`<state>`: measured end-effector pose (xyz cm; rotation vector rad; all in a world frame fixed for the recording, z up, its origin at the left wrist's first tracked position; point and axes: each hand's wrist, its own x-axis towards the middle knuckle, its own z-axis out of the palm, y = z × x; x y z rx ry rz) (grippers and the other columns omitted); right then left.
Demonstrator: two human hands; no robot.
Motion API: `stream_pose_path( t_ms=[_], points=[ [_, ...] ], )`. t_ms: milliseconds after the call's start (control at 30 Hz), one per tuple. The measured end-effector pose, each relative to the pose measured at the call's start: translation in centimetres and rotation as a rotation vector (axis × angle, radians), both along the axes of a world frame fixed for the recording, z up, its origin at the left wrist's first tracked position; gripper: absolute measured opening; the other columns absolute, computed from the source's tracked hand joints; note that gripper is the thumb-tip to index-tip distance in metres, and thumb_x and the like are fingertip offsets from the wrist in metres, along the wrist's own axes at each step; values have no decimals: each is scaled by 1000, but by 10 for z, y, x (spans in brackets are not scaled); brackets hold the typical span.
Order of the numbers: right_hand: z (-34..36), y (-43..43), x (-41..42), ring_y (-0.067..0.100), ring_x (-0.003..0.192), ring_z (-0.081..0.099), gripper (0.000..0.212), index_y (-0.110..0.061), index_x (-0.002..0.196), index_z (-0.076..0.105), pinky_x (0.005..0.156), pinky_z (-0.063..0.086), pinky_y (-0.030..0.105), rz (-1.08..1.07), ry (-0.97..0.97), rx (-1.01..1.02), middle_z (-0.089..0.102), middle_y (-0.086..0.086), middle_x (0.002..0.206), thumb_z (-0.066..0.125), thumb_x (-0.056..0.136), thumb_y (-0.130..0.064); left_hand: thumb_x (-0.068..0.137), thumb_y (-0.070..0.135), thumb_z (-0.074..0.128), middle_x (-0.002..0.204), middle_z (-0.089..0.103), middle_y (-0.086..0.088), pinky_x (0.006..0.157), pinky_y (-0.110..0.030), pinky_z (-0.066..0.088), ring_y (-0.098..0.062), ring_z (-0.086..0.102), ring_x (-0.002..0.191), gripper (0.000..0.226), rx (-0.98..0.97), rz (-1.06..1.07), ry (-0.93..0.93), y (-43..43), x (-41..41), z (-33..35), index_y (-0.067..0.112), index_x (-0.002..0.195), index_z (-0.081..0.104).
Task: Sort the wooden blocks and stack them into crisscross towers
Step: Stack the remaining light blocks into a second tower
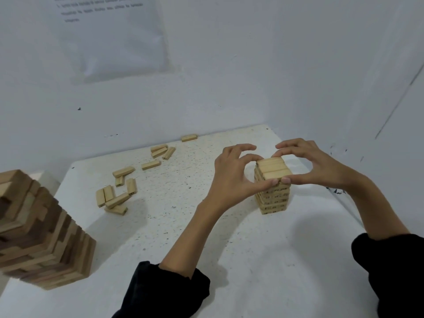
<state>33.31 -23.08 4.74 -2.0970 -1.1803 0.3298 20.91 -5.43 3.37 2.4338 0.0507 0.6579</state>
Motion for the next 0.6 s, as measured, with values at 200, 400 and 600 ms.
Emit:
stream_pose_path(
  t_ms=[200,400,600],
  points=[
    [-4,1,2,3,125,26,56,-49,111,50,97,25,27,4,5,-13,39,-20,133,69,59,-59,59,74,52,132,49,12,98,-30,19,-7,32,125,69,7,9,31,-1,0,-4,29,110,66],
    [-2,0,1,4,126,25,62,-52,115,46,105,28,33,-11,23,-32,38,-20,134,69,58,-60,58,78,49,138,44,12,102,-31,19,-6,29,128,79,-17,5,82,-1,-4,0,30,120,60],
    [-6,0,-26,-10,129,32,107,-36,143,29,103,29,17,-226,364,378,35,-22,144,35,55,-95,77,78,27,158,6,14,111,-29,8,3,8,138,88,-780,4,199,-23,-19,9,34,150,7]
  ],
)
